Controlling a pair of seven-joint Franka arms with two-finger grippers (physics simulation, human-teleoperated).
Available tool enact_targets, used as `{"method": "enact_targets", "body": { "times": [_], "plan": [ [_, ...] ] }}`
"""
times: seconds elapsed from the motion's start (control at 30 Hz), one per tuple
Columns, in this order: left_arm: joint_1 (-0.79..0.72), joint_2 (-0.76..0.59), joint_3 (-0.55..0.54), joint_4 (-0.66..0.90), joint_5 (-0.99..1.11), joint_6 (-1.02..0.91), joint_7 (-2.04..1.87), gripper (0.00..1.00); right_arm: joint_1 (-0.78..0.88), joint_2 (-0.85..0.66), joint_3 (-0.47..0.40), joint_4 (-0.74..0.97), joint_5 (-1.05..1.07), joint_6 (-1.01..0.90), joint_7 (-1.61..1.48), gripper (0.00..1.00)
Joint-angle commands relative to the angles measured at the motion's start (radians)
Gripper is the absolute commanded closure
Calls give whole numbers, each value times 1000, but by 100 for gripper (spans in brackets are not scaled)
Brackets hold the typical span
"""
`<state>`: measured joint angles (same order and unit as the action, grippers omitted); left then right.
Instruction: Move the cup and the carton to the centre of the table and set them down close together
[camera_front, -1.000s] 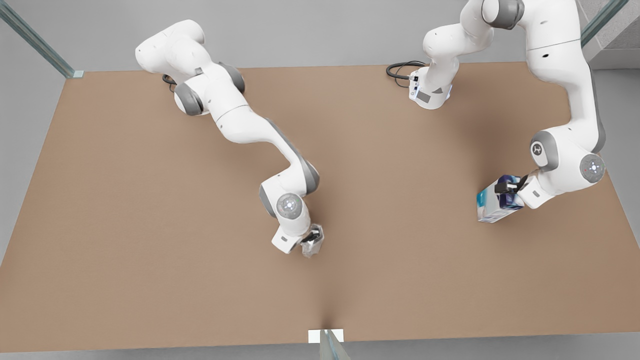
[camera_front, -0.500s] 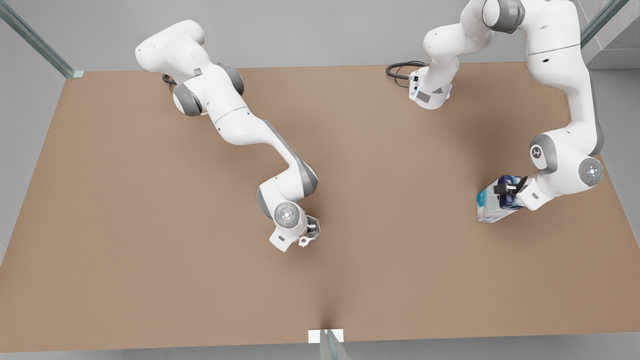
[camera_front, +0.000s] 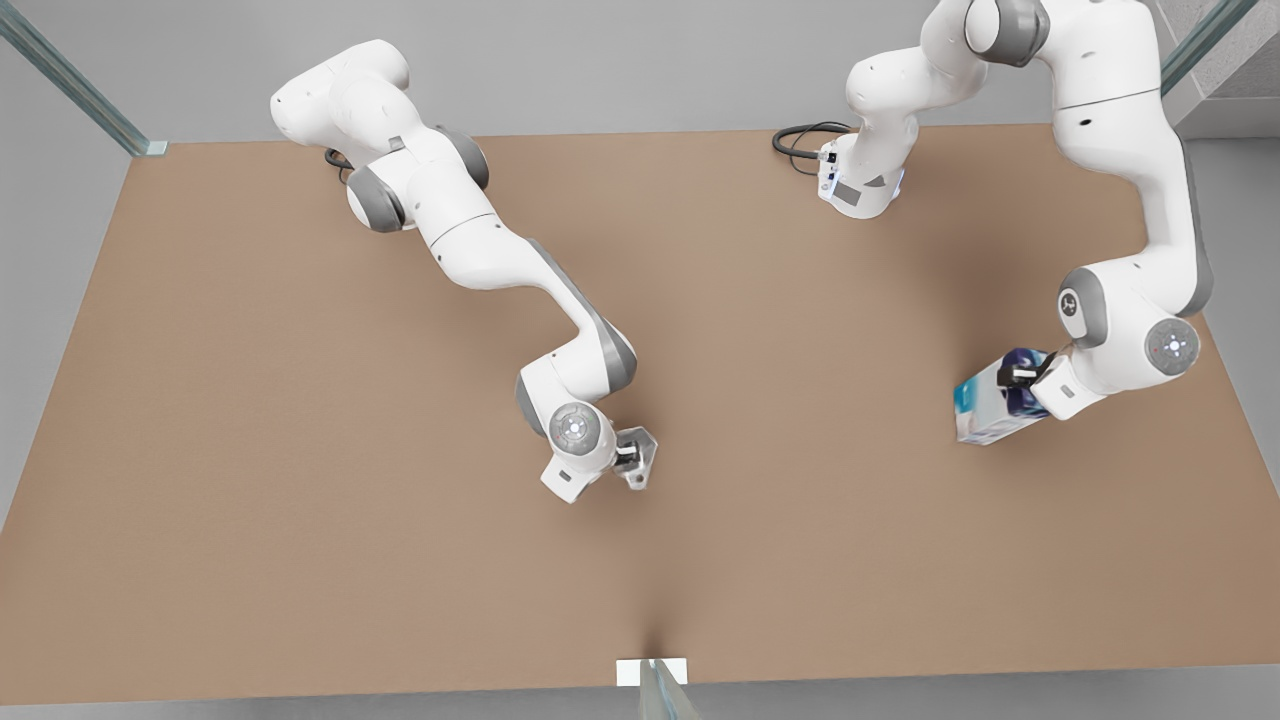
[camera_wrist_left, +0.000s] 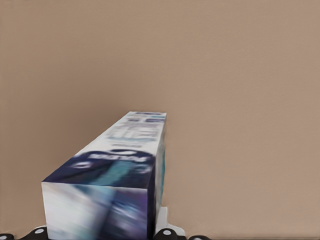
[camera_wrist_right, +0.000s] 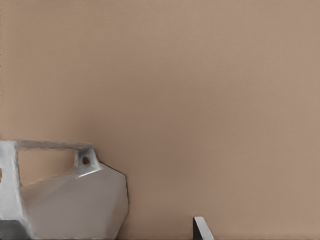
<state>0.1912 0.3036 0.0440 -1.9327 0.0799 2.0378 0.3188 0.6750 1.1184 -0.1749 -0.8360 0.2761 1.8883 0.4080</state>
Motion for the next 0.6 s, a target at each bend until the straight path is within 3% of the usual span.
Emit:
{"method": "enact_targets", "body": {
  "times": [0.0, 0.57],
  "plan": [
    [1, 0, 0, 0, -106, -1, 3, 35, 0, 0, 0, 0, 2, 0, 0, 0],
    [-13, -12, -1, 31, -109, -19, -64, 38, -17, -68, -3, 20, 61, -107, 0, 0]
  ]
}}
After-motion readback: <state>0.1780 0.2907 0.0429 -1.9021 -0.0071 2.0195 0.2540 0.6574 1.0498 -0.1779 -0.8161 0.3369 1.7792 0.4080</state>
